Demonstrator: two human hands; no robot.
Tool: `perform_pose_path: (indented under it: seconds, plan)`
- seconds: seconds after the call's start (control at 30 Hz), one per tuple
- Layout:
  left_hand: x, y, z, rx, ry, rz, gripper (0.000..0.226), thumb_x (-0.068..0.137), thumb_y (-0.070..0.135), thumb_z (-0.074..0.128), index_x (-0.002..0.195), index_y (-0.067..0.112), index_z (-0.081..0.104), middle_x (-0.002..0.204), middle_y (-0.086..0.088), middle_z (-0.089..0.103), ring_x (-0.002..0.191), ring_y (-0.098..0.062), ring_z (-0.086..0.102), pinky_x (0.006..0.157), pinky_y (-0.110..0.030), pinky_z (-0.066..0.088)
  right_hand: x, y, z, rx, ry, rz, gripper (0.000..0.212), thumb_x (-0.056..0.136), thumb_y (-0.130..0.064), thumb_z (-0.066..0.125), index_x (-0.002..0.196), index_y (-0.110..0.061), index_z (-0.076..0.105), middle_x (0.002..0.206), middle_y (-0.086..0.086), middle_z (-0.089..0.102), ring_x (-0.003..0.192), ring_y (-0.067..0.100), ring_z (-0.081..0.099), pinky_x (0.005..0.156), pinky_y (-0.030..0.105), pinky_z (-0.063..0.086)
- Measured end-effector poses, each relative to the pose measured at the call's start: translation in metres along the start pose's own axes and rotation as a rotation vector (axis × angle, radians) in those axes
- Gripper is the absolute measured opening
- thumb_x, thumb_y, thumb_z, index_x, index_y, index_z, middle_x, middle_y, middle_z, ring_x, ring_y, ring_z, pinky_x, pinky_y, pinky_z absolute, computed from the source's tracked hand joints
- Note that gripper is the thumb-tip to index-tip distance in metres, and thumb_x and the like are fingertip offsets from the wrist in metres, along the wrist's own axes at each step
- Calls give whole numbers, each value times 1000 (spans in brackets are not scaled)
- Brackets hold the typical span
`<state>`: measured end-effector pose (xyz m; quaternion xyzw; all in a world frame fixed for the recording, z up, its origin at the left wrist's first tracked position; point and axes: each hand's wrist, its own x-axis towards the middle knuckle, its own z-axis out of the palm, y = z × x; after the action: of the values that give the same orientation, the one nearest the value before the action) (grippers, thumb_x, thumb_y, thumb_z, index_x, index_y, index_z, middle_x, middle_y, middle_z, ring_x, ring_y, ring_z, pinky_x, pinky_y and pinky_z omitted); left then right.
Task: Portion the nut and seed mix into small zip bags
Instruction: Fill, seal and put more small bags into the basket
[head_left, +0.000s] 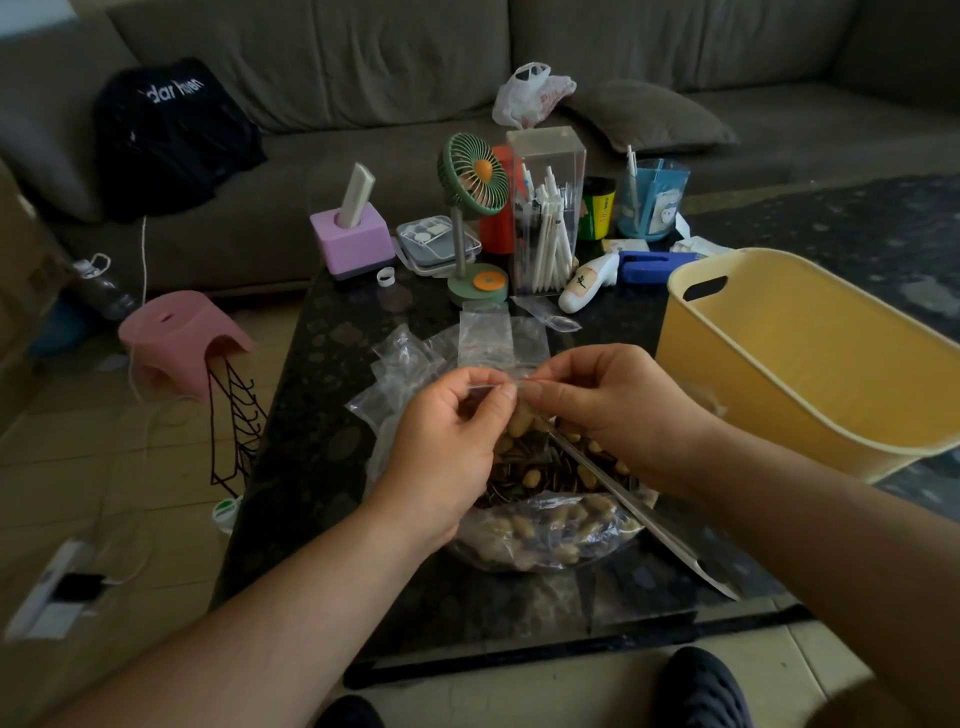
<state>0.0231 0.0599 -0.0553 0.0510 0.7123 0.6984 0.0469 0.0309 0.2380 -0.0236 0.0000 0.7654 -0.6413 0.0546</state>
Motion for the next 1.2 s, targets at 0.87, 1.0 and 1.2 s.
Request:
perform_pose_path:
  seconds: [0.87, 1.0, 1.2]
  plan:
    - [5, 7, -5, -51, -41, -118, 24, 109, 13, 55, 107, 16, 79, 102, -5, 82, 100, -21, 78, 92, -39, 60, 2, -4, -5, -131, 117, 7, 17, 91, -21, 78, 75, -16, 73, 71, 11, 70, 65, 24, 56, 64, 40, 50]
    - [6, 9, -3, -54, -23, -131, 24, 109, 14, 55, 106, 15, 78, 99, -5, 82, 95, -18, 79, 83, -32, 61, 3, -3, -3, -108, 130, 24, 17, 92, -23, 78, 78, -14, 74, 82, 18, 75, 72, 30, 63, 76, 60, 59]
    - [3, 12, -1, -141, -48, -193, 29, 111, 18, 49, 112, 13, 77, 107, -8, 81, 104, -23, 78, 95, -44, 61, 1, -4, -7, 55, 7, 107, 29, 85, -36, 77, 111, -21, 73, 103, 6, 77, 89, 23, 72, 87, 45, 61]
